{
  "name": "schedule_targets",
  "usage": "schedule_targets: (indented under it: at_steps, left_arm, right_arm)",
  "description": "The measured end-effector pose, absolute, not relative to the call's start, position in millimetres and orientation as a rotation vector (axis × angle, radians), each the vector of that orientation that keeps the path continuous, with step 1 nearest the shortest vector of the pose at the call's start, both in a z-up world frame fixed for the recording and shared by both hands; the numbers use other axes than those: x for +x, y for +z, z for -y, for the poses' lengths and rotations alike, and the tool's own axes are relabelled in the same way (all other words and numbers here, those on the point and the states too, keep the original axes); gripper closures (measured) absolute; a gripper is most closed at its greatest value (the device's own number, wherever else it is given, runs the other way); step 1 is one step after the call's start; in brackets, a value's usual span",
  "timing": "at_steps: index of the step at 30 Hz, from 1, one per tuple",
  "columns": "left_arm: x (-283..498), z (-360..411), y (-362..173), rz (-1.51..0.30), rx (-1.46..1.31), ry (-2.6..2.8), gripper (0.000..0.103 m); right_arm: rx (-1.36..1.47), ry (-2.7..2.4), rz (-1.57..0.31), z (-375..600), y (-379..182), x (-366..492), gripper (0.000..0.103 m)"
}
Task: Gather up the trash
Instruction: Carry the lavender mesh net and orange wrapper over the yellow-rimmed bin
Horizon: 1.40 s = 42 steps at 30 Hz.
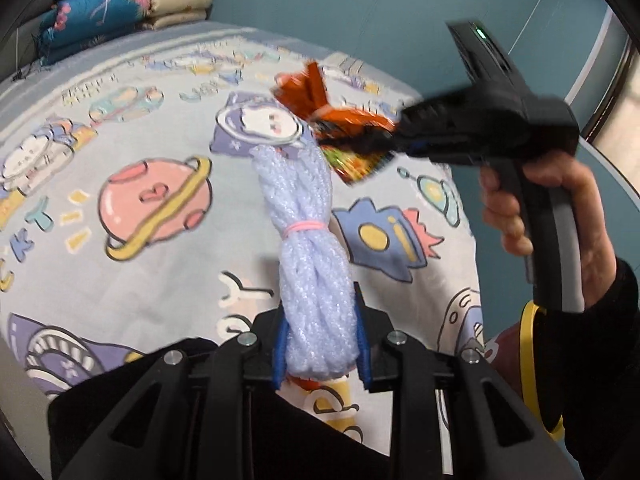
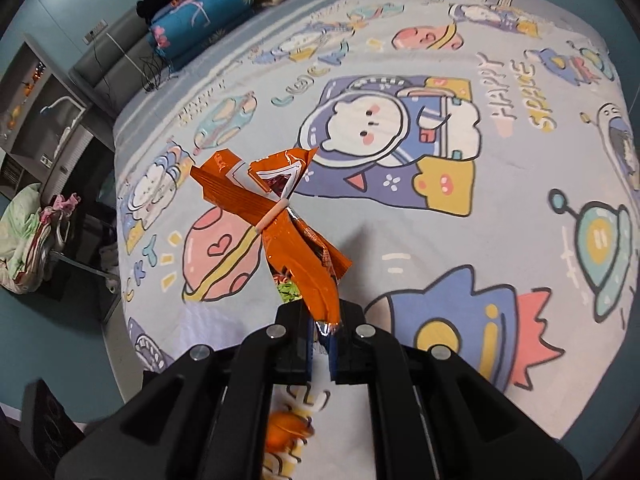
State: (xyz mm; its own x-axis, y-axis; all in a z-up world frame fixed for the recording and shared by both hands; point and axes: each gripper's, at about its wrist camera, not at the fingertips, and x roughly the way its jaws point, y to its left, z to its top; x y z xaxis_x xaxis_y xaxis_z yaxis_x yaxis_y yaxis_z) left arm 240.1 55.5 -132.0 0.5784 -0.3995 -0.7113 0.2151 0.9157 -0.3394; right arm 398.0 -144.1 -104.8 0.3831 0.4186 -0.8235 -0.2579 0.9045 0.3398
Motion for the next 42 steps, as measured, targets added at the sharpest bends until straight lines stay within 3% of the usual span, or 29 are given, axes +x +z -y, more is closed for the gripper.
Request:
schedule_targets:
  at_steps: [22, 42]
  left_arm:
    - [214, -50, -106, -0.834, -0.179, -0.343, 0.079]
    - [180, 42, -56, -0.741, -0.049, -0.455, 0.079]
  right_arm:
    - [0.244, 0.423, -1.023, 219, -74, 295, 0.098]
    - [0.366, 0.293, -0.92, 327, -64, 198, 0.098]
